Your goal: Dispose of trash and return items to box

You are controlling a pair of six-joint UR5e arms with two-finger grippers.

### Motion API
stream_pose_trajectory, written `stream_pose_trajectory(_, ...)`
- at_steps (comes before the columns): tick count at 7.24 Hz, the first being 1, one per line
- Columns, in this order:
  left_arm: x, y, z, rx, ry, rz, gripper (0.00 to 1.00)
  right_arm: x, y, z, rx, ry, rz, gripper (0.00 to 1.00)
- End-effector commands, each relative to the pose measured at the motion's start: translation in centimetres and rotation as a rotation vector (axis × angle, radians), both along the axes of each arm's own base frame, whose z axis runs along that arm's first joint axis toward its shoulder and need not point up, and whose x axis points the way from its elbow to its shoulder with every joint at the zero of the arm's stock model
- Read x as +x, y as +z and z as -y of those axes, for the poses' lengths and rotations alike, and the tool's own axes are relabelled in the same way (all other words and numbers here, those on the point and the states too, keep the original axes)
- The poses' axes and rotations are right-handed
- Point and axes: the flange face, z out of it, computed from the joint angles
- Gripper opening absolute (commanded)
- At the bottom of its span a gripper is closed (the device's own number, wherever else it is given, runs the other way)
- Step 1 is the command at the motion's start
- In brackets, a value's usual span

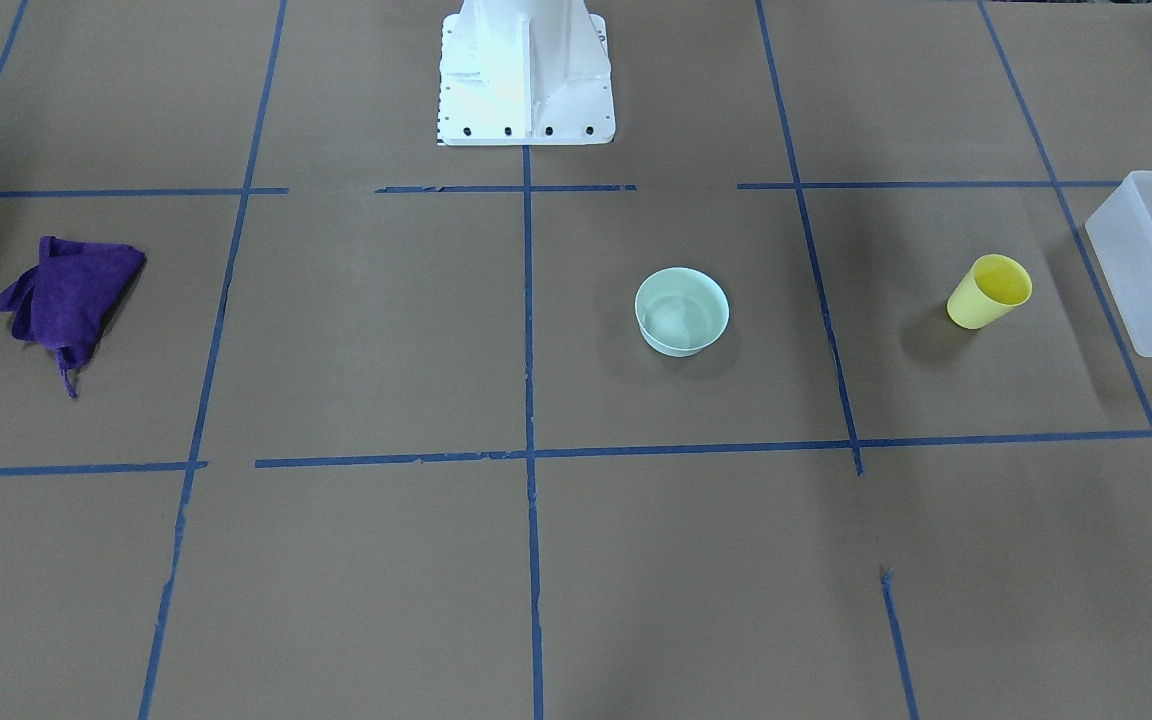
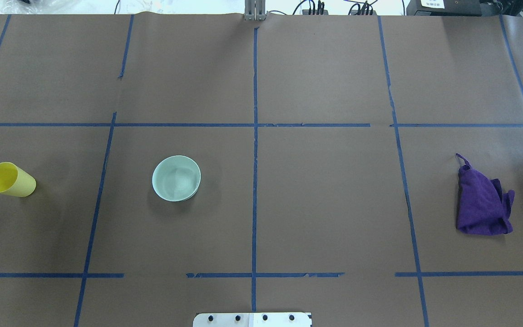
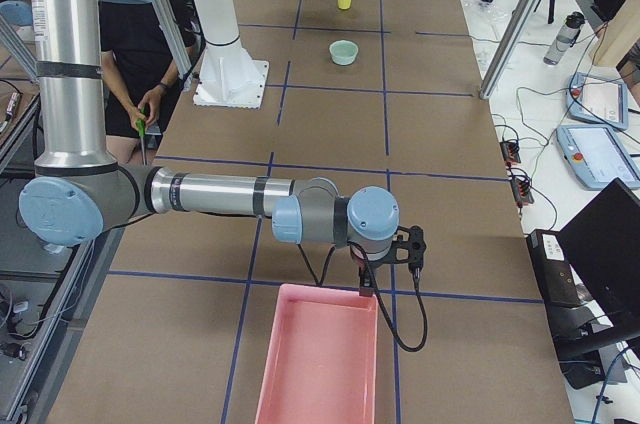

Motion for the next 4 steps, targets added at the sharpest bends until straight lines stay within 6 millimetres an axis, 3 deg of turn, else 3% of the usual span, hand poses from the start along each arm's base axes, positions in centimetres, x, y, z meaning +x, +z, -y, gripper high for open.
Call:
stream_pose_trajectory(1, 0.1, -1.0, 0.1, 0.021, 0.001, 0.000, 1.00, 0.0, 0.0, 0.0, 0.002, -0.001, -0.005, 1.00)
stream_pose_trajectory(2, 0.5, -3.3, 0.3, 0.062, 0.008, 0.000, 1.00, 0.0, 0.0, 0.0, 0.002, 0.000, -0.006, 1.00)
stream_pose_trajectory(4, 5.1, -8.8, 0.4, 0.123, 0.046, -0.015, 1.00, 0.0, -0.2, 0.0, 0.005, 0.000, -0.005, 1.00)
